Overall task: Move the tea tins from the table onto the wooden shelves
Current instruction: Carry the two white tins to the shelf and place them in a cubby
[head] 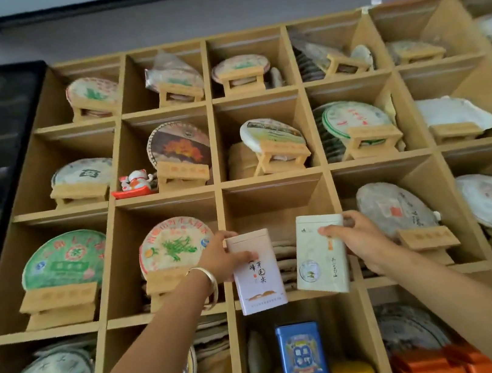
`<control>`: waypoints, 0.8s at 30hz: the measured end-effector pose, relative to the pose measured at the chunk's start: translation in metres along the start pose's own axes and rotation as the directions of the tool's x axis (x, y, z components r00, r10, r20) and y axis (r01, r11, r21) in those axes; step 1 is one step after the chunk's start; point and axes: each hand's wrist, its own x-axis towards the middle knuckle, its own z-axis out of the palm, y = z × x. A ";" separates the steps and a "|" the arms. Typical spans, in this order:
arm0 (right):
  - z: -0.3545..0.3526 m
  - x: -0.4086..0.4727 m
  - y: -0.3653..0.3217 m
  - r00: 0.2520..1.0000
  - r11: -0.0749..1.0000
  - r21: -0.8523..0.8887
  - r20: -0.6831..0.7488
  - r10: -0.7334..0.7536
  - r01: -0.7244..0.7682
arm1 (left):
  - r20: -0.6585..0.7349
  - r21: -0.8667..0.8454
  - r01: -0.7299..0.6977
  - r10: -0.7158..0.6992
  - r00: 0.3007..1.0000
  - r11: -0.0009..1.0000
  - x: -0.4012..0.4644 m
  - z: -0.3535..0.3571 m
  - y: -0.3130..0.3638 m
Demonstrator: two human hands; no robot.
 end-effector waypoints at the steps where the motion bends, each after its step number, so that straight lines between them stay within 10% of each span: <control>1: 0.003 0.007 0.002 1.000 1.000 0.003 -0.002 0.003 -0.003 | -0.011 -0.012 0.002 -0.003 1.000 1.000 0.006 0.004 -0.004; 17: 0.040 0.064 0.043 0.994 1.000 0.018 0.107 0.021 -0.023 | 0.092 0.227 -0.048 0.027 0.995 0.973 0.068 0.028 -0.011; 24: 0.046 0.067 0.056 0.992 1.000 -0.008 0.127 0.019 -0.019 | 0.059 0.616 -0.136 0.127 0.990 0.776 0.078 0.027 0.000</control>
